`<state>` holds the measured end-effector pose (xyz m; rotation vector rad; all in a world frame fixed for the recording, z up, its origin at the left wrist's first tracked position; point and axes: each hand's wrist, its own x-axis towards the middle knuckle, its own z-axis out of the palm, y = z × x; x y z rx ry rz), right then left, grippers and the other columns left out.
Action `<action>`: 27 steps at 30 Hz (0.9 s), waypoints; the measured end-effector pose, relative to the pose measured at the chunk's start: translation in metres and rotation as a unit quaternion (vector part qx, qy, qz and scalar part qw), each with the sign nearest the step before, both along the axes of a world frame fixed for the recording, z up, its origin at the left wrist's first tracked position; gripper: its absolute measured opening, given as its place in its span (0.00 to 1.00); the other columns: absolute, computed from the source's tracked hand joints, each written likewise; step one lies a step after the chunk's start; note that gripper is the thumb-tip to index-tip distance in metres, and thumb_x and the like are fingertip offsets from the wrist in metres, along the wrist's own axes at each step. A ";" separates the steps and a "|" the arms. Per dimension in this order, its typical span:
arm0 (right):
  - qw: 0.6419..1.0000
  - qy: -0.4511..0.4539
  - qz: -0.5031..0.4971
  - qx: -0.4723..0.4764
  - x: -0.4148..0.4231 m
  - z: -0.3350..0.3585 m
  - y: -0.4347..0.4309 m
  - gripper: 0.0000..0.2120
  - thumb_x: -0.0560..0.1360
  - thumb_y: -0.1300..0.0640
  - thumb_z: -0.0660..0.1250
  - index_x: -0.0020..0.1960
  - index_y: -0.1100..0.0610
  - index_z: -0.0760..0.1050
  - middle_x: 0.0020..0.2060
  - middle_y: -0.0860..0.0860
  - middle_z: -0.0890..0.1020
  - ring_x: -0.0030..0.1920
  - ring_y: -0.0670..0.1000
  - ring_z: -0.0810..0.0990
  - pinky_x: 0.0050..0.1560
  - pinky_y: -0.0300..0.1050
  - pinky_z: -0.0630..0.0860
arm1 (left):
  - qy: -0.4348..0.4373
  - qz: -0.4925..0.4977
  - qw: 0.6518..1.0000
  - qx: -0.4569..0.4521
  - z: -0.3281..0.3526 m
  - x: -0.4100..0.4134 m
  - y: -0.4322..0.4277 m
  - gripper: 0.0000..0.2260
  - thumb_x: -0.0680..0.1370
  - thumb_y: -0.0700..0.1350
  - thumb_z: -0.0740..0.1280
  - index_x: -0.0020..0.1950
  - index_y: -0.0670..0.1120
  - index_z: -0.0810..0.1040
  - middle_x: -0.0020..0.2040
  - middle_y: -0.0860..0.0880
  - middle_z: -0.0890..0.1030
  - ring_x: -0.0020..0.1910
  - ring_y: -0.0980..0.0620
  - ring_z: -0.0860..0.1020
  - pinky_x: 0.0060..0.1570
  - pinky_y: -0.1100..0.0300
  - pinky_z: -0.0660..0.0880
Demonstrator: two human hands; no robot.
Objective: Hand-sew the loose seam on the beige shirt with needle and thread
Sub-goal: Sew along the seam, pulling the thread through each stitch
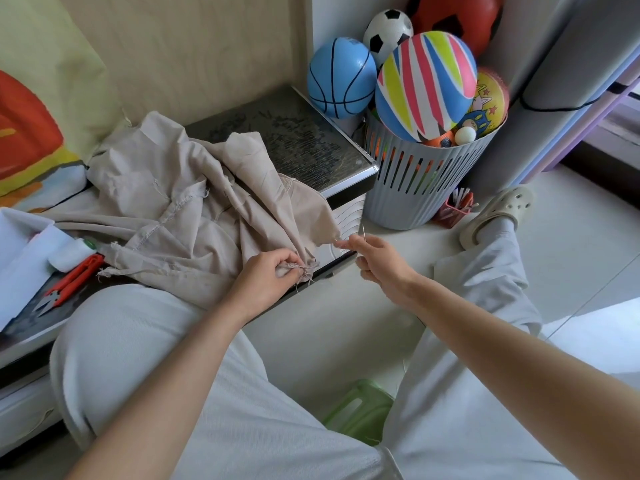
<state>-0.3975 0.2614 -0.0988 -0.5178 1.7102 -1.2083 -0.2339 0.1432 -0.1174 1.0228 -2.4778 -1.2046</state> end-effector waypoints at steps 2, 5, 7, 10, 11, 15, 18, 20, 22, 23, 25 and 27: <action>0.993 -0.104 -0.001 -0.048 0.003 0.007 -0.004 0.13 0.83 0.55 0.52 0.50 0.59 0.71 0.26 0.46 0.71 0.24 0.43 0.56 0.23 0.32 0.57 | -0.003 0.001 1.000 0.002 -0.001 0.000 0.000 0.05 0.75 0.41 0.70 0.42 0.51 0.79 0.39 0.56 0.81 0.39 0.66 0.77 0.41 0.71 0.70; 0.996 -0.078 0.023 -0.047 0.008 0.010 -0.010 0.14 0.83 0.54 0.52 0.40 0.55 0.66 0.29 0.48 0.65 0.25 0.43 0.57 0.25 0.32 0.56 | -0.006 0.009 1.000 0.008 -0.001 0.000 0.000 0.04 0.75 0.41 0.69 0.43 0.50 0.80 0.42 0.53 0.82 0.44 0.55 0.79 0.47 0.62 0.72; 0.999 -0.001 0.052 -0.009 0.010 0.010 -0.012 0.14 0.83 0.54 0.55 0.39 0.55 0.68 0.29 0.48 0.63 0.25 0.43 0.59 0.25 0.32 0.57 | -0.005 0.009 1.000 0.005 -0.001 0.001 0.000 0.05 0.75 0.41 0.69 0.43 0.51 0.79 0.42 0.53 0.82 0.44 0.54 0.79 0.46 0.62 0.72; 0.976 0.153 0.136 0.072 0.009 0.009 -0.011 0.14 0.81 0.52 0.58 0.38 0.53 0.72 0.30 0.48 0.67 0.25 0.45 0.62 0.24 0.31 0.59 | -0.006 0.005 1.000 0.001 0.001 0.001 0.000 0.06 0.75 0.41 0.69 0.42 0.52 0.78 0.40 0.53 0.82 0.42 0.54 0.78 0.42 0.68 0.70; 0.966 0.188 0.153 0.086 0.009 0.008 -0.010 0.14 0.80 0.52 0.59 0.36 0.52 0.72 0.30 0.49 0.69 0.25 0.46 0.62 0.23 0.31 0.59 | -0.005 0.005 1.000 0.001 0.002 0.001 0.001 0.06 0.75 0.41 0.69 0.42 0.52 0.78 0.39 0.53 0.81 0.41 0.55 0.78 0.41 0.70 0.69; 0.945 0.257 0.189 0.072 0.012 0.008 -0.008 0.17 0.78 0.51 0.64 0.32 0.52 0.69 0.28 0.48 0.68 0.27 0.46 0.62 0.24 0.33 0.60 | 0.000 0.005 1.000 0.002 0.003 0.001 0.002 0.06 0.75 0.41 0.69 0.42 0.52 0.78 0.39 0.54 0.81 0.41 0.56 0.77 0.42 0.68 0.70; 0.926 0.286 0.232 0.079 0.014 0.008 -0.007 0.14 0.76 0.51 0.67 0.34 0.54 0.72 0.27 0.47 0.71 0.27 0.44 0.65 0.24 0.30 0.63 | 0.005 0.006 1.000 0.004 0.003 0.001 0.002 0.07 0.75 0.41 0.70 0.41 0.52 0.78 0.38 0.55 0.81 0.40 0.57 0.77 0.44 0.63 0.72; 0.923 0.287 0.243 0.089 0.014 0.008 -0.006 0.10 0.76 0.53 0.67 0.37 0.56 0.76 0.28 0.47 0.73 0.28 0.43 0.67 0.24 0.29 0.63 | 0.004 0.004 1.000 0.004 0.002 0.001 0.002 0.07 0.75 0.41 0.70 0.41 0.53 0.77 0.37 0.56 0.80 0.39 0.58 0.77 0.44 0.63 0.72; 0.934 0.280 0.205 0.089 0.011 0.006 -0.006 0.11 0.76 0.54 0.65 0.36 0.56 0.74 0.27 0.46 0.71 0.28 0.43 0.66 0.25 0.29 0.63 | 0.005 -0.001 1.000 0.006 0.003 0.002 0.002 0.09 0.75 0.41 0.70 0.39 0.55 0.76 0.37 0.57 0.80 0.37 0.62 0.76 0.42 0.66 0.71; 0.943 0.273 0.171 0.090 0.008 0.005 -0.006 0.12 0.77 0.55 0.65 0.34 0.55 0.72 0.27 0.46 0.70 0.28 0.43 0.66 0.25 0.30 0.63 | 0.007 -0.004 1.000 0.009 0.003 0.002 0.002 0.10 0.75 0.41 0.70 0.39 0.56 0.76 0.37 0.57 0.80 0.37 0.63 0.76 0.41 0.68 0.70; 0.958 0.254 0.099 0.091 0.002 0.002 -0.007 0.14 0.77 0.56 0.63 0.34 0.54 0.69 0.28 0.47 0.70 0.29 0.44 0.66 0.25 0.32 0.61 | 0.009 -0.005 1.000 0.010 0.004 0.002 0.001 0.12 0.75 0.41 0.70 0.38 0.58 0.75 0.38 0.57 0.81 0.37 0.65 0.76 0.40 0.71 0.70; 0.966 0.235 0.038 0.103 -0.005 -0.004 -0.007 0.14 0.78 0.56 0.61 0.35 0.56 0.68 0.29 0.48 0.69 0.30 0.46 0.66 0.28 0.37 0.61 | 0.008 -0.005 1.000 0.011 0.004 0.002 0.002 0.12 0.75 0.41 0.69 0.38 0.58 0.75 0.38 0.57 0.81 0.38 0.65 0.76 0.41 0.71 0.70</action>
